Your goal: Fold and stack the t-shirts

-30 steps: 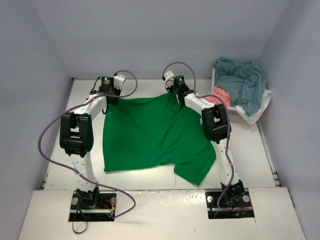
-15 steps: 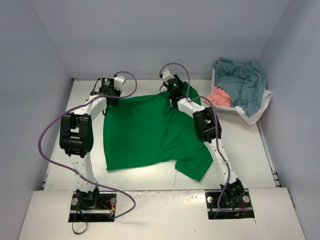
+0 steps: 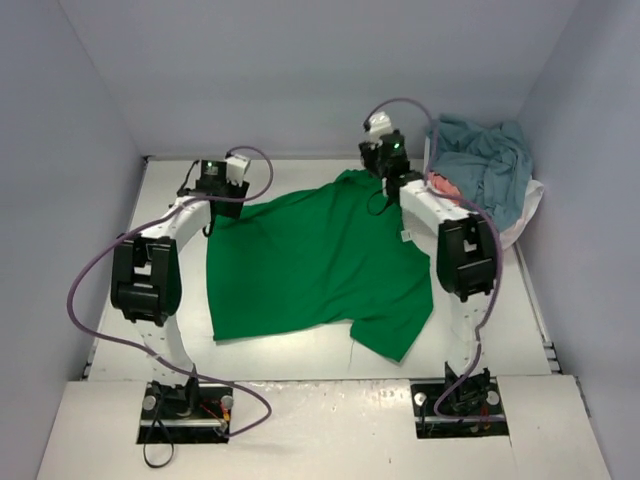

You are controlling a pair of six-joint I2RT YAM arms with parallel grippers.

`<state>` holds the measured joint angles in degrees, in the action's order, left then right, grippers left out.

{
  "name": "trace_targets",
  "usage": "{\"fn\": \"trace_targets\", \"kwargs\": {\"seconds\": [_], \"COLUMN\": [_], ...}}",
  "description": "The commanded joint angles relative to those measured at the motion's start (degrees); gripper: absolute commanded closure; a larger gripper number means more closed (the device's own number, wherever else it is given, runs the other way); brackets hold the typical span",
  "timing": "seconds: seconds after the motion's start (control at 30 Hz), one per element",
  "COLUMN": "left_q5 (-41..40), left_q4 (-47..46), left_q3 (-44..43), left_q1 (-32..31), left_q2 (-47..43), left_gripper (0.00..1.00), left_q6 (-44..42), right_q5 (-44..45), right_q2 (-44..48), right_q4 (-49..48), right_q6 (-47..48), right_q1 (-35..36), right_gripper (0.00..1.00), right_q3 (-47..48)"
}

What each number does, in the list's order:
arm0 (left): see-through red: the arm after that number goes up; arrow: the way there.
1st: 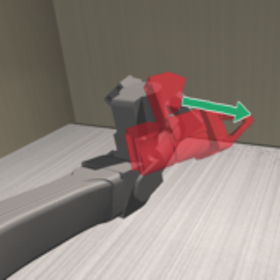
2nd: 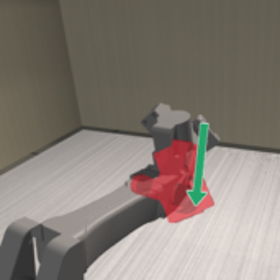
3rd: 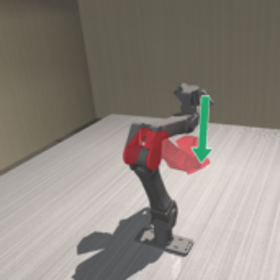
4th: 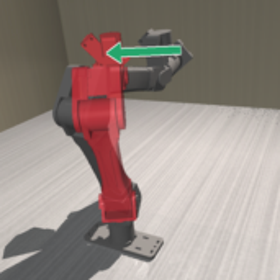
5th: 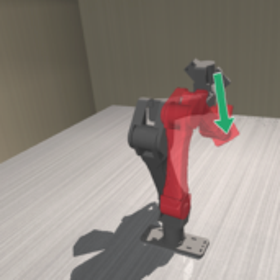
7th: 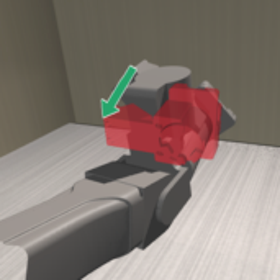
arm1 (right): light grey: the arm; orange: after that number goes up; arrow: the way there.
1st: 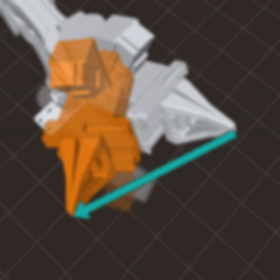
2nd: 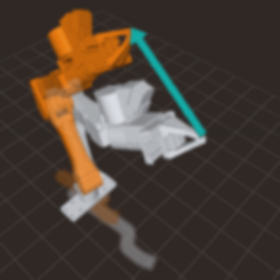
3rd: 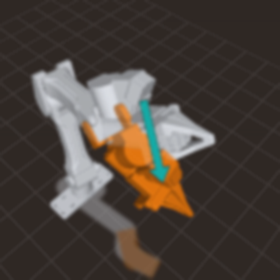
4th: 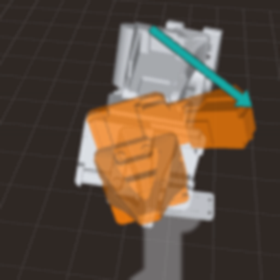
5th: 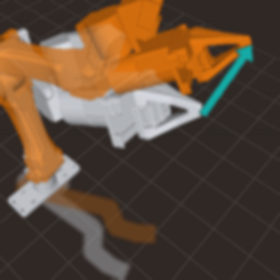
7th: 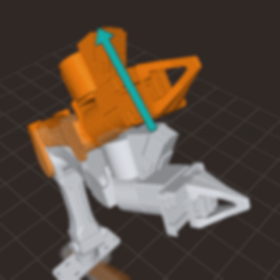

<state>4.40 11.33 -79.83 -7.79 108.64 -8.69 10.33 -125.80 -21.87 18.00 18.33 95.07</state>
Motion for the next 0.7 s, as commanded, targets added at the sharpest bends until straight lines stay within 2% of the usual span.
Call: {"fn": "trace_targets", "kwargs": {"seconds": [0.0,0.17,0.27,0.37,0.5,0.67], "left_q5": [-0.54,-0.36,1.82,4.46,8.06,12.55], "left_q4": [-2.11,0.27,2.99,6.06,9.67,14.15], "left_q3": [-1.99,-1.73,-0.85,0.99,4.33,9.42], "left_q1": [-0.29,-0.29,-0.29,-0.38,-0.47,-0.56], "left_q2": [-7.56,-10.64,-13.36,-16.79,-21.35,-27.77], "left_gripper": [0.54,0.48,0.48,0.48,0.48,0.48], "left_q6": [0.51,0.86,0.78,-0.01,-2.12,-4.84], "right_q5": [-9.71,-16.8,-22.16,-21.75,-21.31,-21.4], "right_q2": [11.0,13.65,14.87,19.07,26.55,34.98], "right_q4": [7.51,19.55,34.55,40.91,42.96,44.02], "right_q6": [-5.6,-2.45,0.45,5.61,10.64,12.58], "right_q1": [-0.84,0.92,1.89,3.73,4.61,4.79], "right_gripper": [0.45,0.46,0.46,0.47,0.47,0.47], "right_q3": [0.47,-0.85,-1.55,-7.06,-16.37,-25.18]}}
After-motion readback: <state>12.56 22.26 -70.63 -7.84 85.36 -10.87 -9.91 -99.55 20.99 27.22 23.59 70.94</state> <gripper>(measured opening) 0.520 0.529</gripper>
